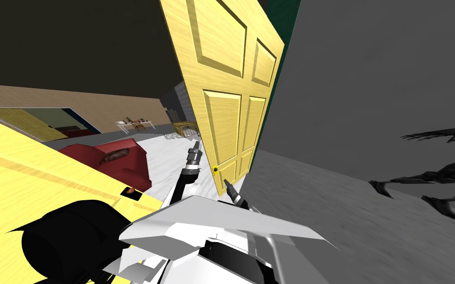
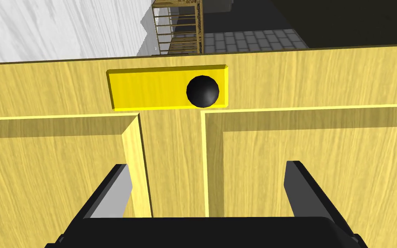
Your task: Push the door open
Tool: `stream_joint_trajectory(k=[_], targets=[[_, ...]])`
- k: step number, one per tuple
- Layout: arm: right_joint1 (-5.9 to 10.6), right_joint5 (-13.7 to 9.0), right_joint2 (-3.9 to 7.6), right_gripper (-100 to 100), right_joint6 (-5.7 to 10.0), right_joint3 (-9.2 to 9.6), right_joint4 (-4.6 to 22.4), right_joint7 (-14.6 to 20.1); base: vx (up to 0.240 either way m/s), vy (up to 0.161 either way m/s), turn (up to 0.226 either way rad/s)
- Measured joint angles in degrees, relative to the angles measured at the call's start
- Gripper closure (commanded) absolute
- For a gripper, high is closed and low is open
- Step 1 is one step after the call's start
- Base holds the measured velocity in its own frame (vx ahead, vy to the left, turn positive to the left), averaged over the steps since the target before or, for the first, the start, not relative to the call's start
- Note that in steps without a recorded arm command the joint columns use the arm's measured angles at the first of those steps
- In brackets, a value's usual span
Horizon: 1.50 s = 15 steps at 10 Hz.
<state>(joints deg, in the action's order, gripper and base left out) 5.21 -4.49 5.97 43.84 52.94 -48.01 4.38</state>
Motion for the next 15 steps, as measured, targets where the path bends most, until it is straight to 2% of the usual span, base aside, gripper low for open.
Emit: stream_joint_trajectory(k=[1, 3, 8, 12, 13, 15], targets=[[-0.08, -0.1, -0.63, -100, -0.02, -1.08, 0.6, -0.5, -0.048, 0.136, -0.058], [-0.41, -0.3, -1.01, -100, -0.53, -3.21, 0.6, -1.2, -0.038, 0.105, -0.050], [-0.27, -0.2, -1.24, -100, -0.70, -3.98, 1.1, -1.5, 0.124, 0.133, 0.029], [0.17, -0.1, -2.30, -100, -0.55, -4.83, 2.2, -1.8, 0.129, 0.130, 0.020], [0.20, -0.1, -2.35, 100, -0.56, -4.85, 2.2, -1.8, -0.009, -0.010, 0.002], [0.19, -0.1, -2.32, 100, -0.56, -4.83, 2.2, -1.8, -0.024, -0.029, 0.003]])
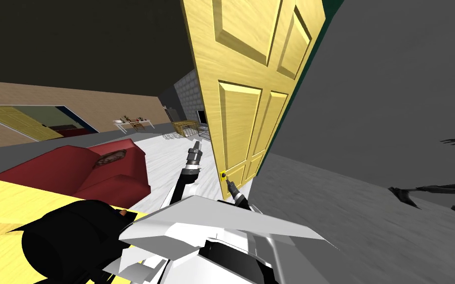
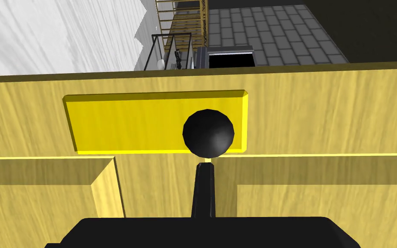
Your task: Push the door open
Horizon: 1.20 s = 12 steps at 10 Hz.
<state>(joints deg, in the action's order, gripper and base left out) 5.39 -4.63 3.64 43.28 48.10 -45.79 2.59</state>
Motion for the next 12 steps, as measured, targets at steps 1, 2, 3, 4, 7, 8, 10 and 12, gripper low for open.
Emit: stream_joint_trajectory(k=[1, 2, 3, 4, 7, 8, 10, 12], targets=[[-0.01, 0.0, 0.01, 100, 0.00, 0.00, 0.0, 0.0, -0.014, -0.017, 0.000], [-0.02, 0.0, 0.02, 100, 0.00, 0.00, 0.0, 0.0, -0.006, -0.006, 0.000], [-0.02, 0.0, 0.03, 100, 0.00, 0.00, 0.0, 0.0, 0.000, 0.000, 0.000], [-0.02, 0.0, 0.03, -100, 0.00, 0.00, 0.0, 0.0, -0.118, -0.013, -0.169], [-0.71, -0.5, 0.38, -100, -0.51, -2.02, -0.7, -0.8, -0.189, -0.008, -0.105], [-0.61, -0.7, -0.09, -100, -0.42, -2.75, -0.4, -0.9, -0.072, -0.005, -0.018], [-0.48, -0.7, -0.08, -100, -0.21, -2.95, 0.1, -1.0, 0.102, 0.119, 0.031], [-0.50, -0.7, 0.11, -100, 0.02, -3.23, 0.3, -1.2, 0.169, 0.130, 0.019]])
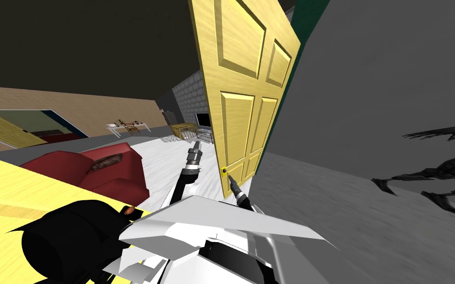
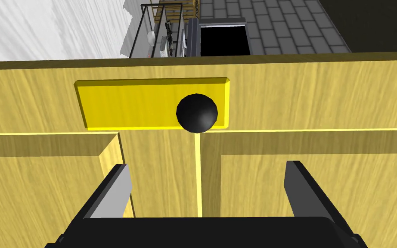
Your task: Push the door open
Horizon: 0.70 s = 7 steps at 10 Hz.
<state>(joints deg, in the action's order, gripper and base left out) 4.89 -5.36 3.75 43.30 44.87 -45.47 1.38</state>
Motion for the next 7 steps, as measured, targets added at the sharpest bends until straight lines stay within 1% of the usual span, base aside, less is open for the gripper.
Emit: stream_joint_trajectory(k=[2, 4, 5, 6, 7], targets=[[0.04, 0.0, -0.06, -100, 0.18, -0.28, 0.2, -0.2, 0.148, 0.151, 0.022], [0.06, 0.0, -0.45, -100, 0.37, -0.57, 0.4, -0.3, 0.146, 0.128, 0.021], [0.10, 0.0, -0.76, -100, 0.49, -0.71, 0.6, -0.4, 0.045, 0.053, -0.008], [0.11, 0.0, -0.79, 100, 0.56, -0.73, 0.6, -0.4, -0.006, -0.007, 0.004], [0.12, 0.0, -0.78, 100, 0.52, -0.71, 0.6, -0.4, -0.015, -0.019, 0.014]])
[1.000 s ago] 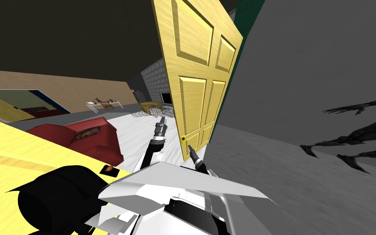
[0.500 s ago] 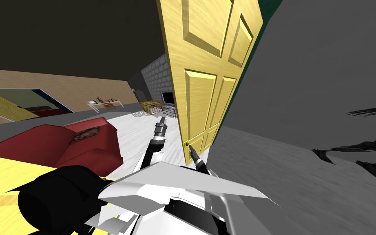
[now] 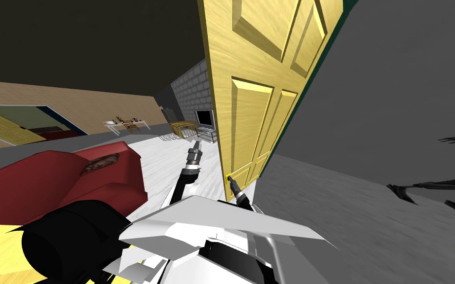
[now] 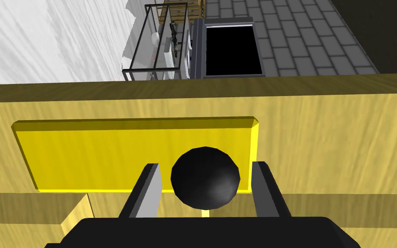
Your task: Push the door open
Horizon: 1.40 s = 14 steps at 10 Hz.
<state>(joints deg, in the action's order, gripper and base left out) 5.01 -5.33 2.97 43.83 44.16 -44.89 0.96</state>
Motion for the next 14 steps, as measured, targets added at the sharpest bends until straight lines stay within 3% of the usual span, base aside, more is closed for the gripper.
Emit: stream_joint_trajectory(k=[4, 7, 11, 12, 14], targets=[[-0.09, 0.0, 0.06, 100, -0.19, 0.05, 0.1, 0.0, -0.007, -0.007, -0.001], [-0.62, 0.0, 0.66, 100, -0.67, -0.58, -0.2, -0.2, 0.074, 0.127, -0.031], [0.40, -0.5, 0.63, 100, 0.27, -3.54, 1.8, -0.7, 0.118, 0.183, -0.041], [-0.35, -0.6, 1.05, 100, -0.39, -4.19, 0.3, -1.0, 0.101, 0.143, -0.043], [0.04, -0.8, 0.98, 100, -0.38, -5.67, 0.8, -1.4, 0.111, 0.143, -0.028]])
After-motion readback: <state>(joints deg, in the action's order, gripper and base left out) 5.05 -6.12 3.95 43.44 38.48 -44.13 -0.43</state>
